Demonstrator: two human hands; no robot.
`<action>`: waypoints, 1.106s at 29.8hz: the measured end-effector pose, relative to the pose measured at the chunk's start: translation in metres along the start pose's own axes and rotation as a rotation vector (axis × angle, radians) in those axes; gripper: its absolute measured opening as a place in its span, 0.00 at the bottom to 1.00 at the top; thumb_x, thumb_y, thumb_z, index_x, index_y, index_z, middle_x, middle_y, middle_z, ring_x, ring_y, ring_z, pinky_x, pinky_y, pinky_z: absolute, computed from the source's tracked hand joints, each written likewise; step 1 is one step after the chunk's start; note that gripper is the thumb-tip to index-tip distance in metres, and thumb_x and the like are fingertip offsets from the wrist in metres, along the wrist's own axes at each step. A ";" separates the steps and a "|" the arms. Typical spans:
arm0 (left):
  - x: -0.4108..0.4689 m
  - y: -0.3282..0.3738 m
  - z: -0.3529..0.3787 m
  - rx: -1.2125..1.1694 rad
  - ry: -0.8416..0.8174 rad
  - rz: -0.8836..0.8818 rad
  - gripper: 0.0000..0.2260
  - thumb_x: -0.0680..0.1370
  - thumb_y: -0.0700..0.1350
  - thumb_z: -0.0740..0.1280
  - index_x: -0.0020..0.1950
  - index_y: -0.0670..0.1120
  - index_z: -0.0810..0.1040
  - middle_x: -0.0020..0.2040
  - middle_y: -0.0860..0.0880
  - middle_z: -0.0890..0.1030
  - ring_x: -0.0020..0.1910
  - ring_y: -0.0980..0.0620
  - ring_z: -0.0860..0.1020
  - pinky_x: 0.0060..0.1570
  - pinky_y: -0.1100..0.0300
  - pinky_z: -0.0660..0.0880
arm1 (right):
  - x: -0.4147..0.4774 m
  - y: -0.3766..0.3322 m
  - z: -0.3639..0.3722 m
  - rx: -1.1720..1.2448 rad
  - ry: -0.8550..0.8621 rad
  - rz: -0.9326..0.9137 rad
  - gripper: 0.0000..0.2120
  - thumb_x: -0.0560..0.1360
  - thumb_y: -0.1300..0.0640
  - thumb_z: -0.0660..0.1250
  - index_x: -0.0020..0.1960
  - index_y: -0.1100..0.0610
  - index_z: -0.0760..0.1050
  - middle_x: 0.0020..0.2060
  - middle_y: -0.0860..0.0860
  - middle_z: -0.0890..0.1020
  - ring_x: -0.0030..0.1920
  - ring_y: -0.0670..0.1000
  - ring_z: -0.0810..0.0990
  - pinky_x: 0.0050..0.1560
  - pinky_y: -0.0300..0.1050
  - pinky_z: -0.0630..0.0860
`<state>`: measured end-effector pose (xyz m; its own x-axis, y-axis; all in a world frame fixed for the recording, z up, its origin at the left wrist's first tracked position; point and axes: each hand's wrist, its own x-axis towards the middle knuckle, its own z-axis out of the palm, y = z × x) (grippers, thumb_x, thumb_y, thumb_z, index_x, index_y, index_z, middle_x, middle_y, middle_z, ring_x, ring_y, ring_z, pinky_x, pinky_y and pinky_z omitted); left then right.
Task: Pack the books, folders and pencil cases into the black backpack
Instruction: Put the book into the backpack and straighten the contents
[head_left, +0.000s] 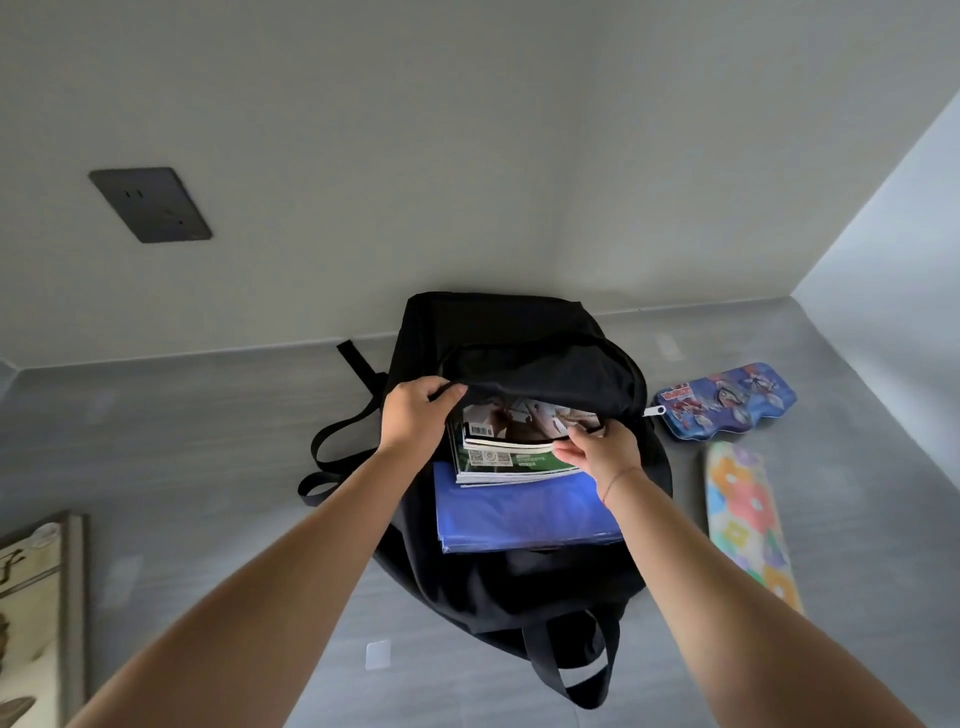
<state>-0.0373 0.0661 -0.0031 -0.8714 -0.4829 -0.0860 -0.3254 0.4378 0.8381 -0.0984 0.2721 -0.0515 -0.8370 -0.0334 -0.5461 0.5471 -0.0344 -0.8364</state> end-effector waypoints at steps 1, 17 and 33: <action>0.000 -0.002 -0.001 -0.001 -0.016 -0.005 0.09 0.77 0.49 0.66 0.48 0.45 0.83 0.29 0.53 0.76 0.28 0.57 0.73 0.31 0.63 0.68 | 0.000 0.004 -0.002 0.012 0.032 -0.003 0.12 0.76 0.64 0.65 0.58 0.66 0.70 0.37 0.59 0.82 0.36 0.52 0.84 0.55 0.53 0.79; -0.052 -0.088 -0.099 -0.059 0.235 -0.185 0.12 0.76 0.51 0.68 0.58 0.49 0.80 0.54 0.51 0.82 0.48 0.54 0.79 0.43 0.64 0.71 | -0.127 0.048 0.120 -0.228 -0.269 -0.328 0.05 0.73 0.60 0.69 0.47 0.59 0.75 0.36 0.51 0.80 0.34 0.49 0.78 0.41 0.44 0.78; -0.205 -0.277 -0.295 0.138 0.696 -0.658 0.18 0.75 0.53 0.66 0.63 0.47 0.75 0.61 0.43 0.77 0.57 0.43 0.75 0.57 0.50 0.73 | -0.219 0.175 0.337 -0.685 -0.753 -0.176 0.26 0.72 0.54 0.71 0.65 0.63 0.70 0.61 0.59 0.77 0.60 0.53 0.76 0.58 0.41 0.70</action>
<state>0.3396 -0.1793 -0.0585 -0.1012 -0.9849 -0.1406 -0.7495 -0.0174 0.6618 0.1836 -0.0629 -0.0631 -0.5529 -0.7081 -0.4391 0.0971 0.4686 -0.8780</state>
